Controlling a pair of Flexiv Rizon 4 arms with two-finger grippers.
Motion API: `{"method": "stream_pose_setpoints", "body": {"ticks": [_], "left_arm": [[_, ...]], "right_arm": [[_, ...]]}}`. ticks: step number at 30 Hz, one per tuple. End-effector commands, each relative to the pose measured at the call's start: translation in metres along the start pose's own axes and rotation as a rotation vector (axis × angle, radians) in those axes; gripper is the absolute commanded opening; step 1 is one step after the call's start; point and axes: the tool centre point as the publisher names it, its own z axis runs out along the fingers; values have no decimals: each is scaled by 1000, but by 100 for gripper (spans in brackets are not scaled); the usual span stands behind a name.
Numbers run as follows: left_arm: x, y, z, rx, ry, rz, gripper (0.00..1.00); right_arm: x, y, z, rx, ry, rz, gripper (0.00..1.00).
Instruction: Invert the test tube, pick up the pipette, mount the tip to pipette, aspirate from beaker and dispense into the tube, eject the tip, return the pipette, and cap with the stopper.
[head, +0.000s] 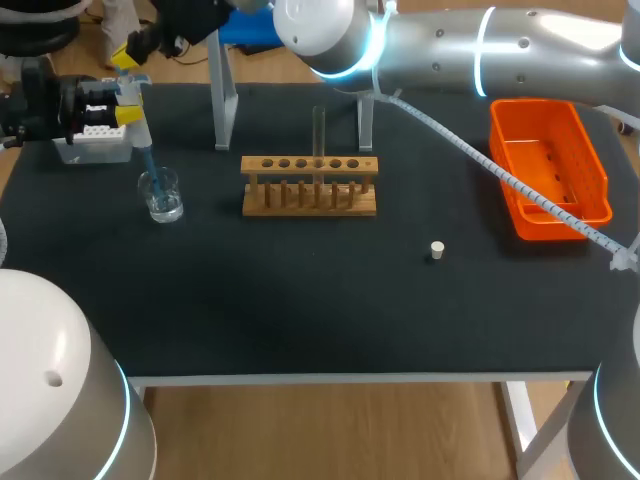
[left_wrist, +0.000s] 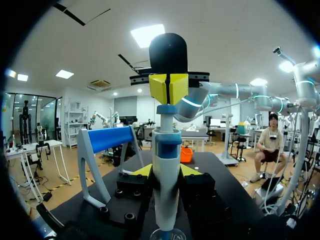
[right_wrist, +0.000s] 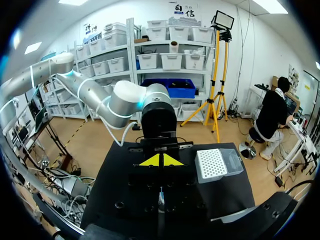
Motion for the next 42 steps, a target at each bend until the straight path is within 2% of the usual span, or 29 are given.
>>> {"method": "stream_pose_setpoints", "body": {"ticks": [1, 26, 34, 35, 36, 37, 38, 42], "left_arm": [[-2, -3, -1, 4, 5, 2, 0], [-2, -3, -1, 4, 5, 2, 0], [-2, -3, -1, 4, 5, 2, 0], [-2, -3, -1, 4, 5, 2, 0], [-2, -3, -1, 4, 5, 2, 0], [-2, -3, -1, 4, 5, 2, 0], [-2, -3, -1, 4, 5, 2, 0], [-2, -3, -1, 4, 5, 2, 0]], "right_arm": [[0, -4, 3, 10, 4, 2, 0], [4, -19, 8, 36, 16, 13, 0], [8, 12, -18, -26, 11, -45, 0], [9, 16, -23, -33, 9, -51, 10], [9, 19, -29, -39, 2, -60, 39], [9, 21, -34, -43, -2, -69, 84], [10, 23, -40, -45, -2, -79, 100], [10, 22, -69, -48, -7, -113, 100]]}}
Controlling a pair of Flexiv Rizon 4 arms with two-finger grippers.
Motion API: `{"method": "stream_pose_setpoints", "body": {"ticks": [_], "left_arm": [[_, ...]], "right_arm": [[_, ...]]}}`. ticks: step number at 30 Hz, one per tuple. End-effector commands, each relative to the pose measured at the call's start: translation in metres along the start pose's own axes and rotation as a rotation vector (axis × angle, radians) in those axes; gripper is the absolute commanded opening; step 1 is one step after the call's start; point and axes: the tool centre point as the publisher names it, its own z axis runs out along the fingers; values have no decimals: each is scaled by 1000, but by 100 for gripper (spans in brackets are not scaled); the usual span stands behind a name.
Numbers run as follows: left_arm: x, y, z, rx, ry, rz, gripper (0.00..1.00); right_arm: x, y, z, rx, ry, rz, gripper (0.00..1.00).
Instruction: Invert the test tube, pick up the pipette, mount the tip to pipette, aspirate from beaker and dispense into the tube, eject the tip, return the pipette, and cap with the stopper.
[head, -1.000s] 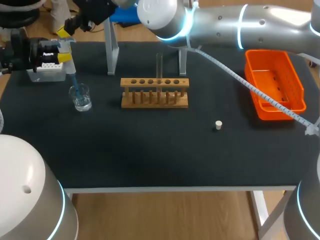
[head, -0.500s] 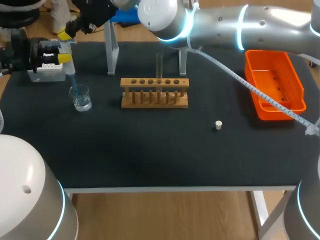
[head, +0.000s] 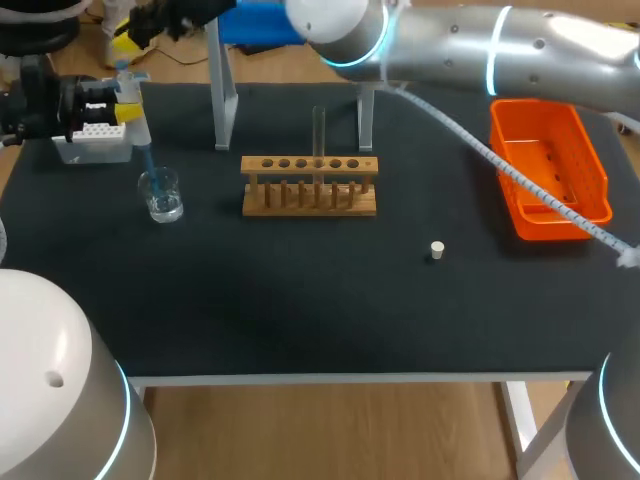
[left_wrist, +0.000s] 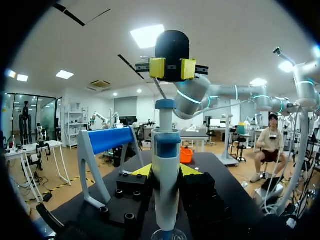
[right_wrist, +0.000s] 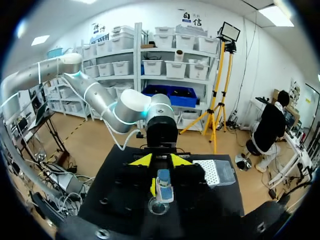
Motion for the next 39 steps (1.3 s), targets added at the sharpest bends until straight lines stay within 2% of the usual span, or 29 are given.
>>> {"method": "stream_pose_setpoints", "body": {"ticks": [1, 7, 11, 16, 21, 29, 33, 39], "left_arm": [[-1, 0, -1, 2, 5, 0, 0], [-1, 0, -1, 2, 5, 0, 0], [-1, 0, -1, 2, 5, 0, 0], [-1, 0, -1, 2, 5, 0, 0], [-1, 0, -1, 2, 5, 0, 0], [-1, 0, -1, 2, 5, 0, 0], [-1, 0, -1, 2, 5, 0, 0], [-1, 0, -1, 2, 5, 0, 0]], "right_arm": [[6, -3, -41, 9, 2, -19, 100], [8, -24, -100, 19, 23, -68, 100], [12, -47, -136, 36, 26, -100, 100], [17, -78, -171, 47, 30, -108, 100], [24, -109, -194, 52, 39, -109, 100], [34, -164, -208, 58, 33, -78, 100], [40, -191, -204, 45, 35, -47, 100], [50, -220, -189, 46, 41, -60, 100]]}}
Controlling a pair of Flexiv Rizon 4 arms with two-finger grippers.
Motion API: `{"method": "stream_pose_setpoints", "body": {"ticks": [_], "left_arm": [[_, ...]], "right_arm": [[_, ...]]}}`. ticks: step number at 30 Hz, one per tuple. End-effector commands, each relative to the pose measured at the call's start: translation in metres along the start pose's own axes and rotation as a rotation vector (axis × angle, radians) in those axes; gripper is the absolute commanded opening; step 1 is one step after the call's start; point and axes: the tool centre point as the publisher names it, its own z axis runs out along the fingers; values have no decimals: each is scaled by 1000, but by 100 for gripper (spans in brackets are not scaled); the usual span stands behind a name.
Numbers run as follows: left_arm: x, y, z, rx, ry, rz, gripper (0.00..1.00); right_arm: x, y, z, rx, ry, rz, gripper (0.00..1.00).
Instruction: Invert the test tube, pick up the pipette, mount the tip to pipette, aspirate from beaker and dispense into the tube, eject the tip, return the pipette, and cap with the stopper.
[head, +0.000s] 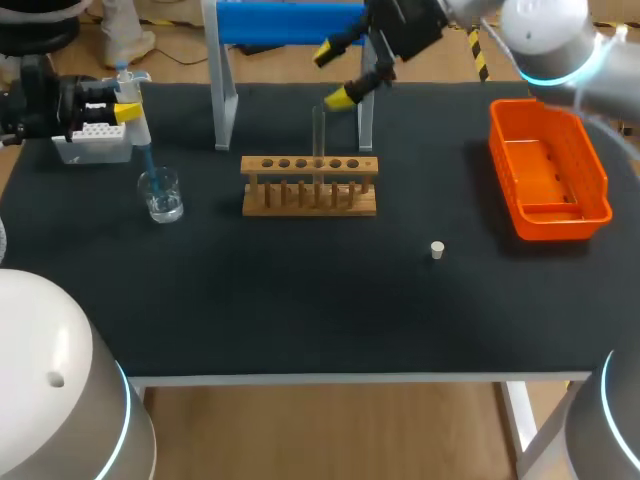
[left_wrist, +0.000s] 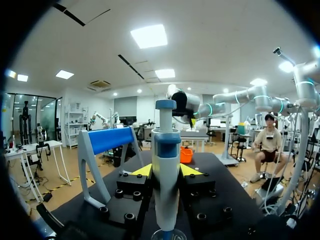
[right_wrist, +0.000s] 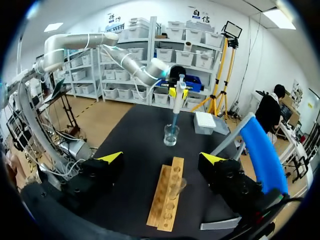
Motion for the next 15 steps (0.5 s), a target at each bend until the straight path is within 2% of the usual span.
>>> {"method": "stream_pose_setpoints", "body": {"ticks": [1, 7, 15], "left_arm": [[-1, 1, -1, 3, 5, 1, 0], [-1, 1, -1, 3, 5, 1, 0], [-1, 1, -1, 3, 5, 1, 0]], "right_arm": [[9, -18, 14, -32, -7, -6, 100], [12, -42, 24, -35, -7, 5, 100], [12, -67, 25, -26, -16, 34, 100]]}}
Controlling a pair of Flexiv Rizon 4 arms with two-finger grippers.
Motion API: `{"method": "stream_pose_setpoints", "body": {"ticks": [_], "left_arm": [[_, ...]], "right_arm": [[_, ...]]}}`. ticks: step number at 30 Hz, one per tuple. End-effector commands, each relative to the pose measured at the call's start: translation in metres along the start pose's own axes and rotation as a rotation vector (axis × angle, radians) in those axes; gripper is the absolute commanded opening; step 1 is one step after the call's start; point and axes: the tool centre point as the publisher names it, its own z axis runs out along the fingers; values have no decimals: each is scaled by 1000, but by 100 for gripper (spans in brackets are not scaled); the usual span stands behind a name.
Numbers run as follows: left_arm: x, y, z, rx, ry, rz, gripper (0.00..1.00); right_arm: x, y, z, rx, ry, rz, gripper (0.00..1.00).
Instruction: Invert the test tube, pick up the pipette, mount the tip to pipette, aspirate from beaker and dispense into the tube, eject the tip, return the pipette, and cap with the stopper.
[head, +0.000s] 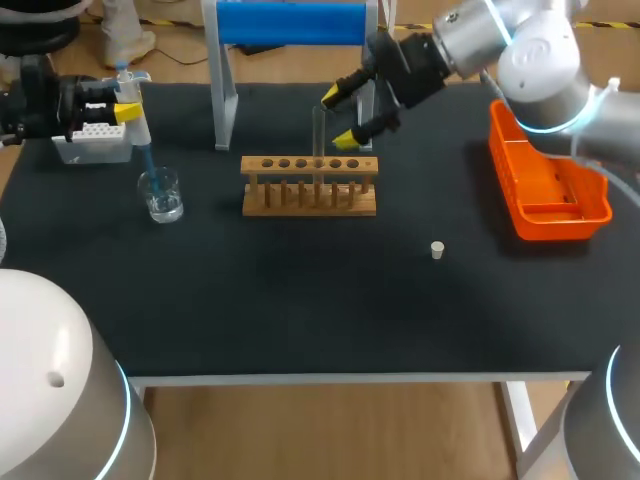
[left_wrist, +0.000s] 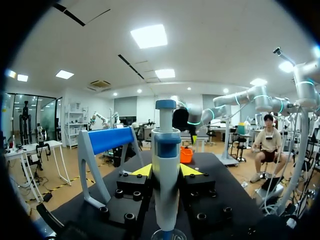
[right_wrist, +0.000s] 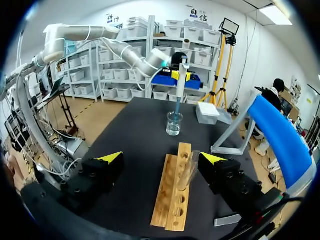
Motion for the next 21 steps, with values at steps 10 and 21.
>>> {"method": "stream_pose_setpoints", "body": {"ticks": [10, 21], "left_arm": [[-1, 1, -1, 3, 5, 1, 0], [-1, 1, -1, 3, 5, 1, 0]], "right_arm": [[-4, -23, -3, 5, -17, 12, 100], [-11, -32, -1, 13, -59, -2, 100]]}}
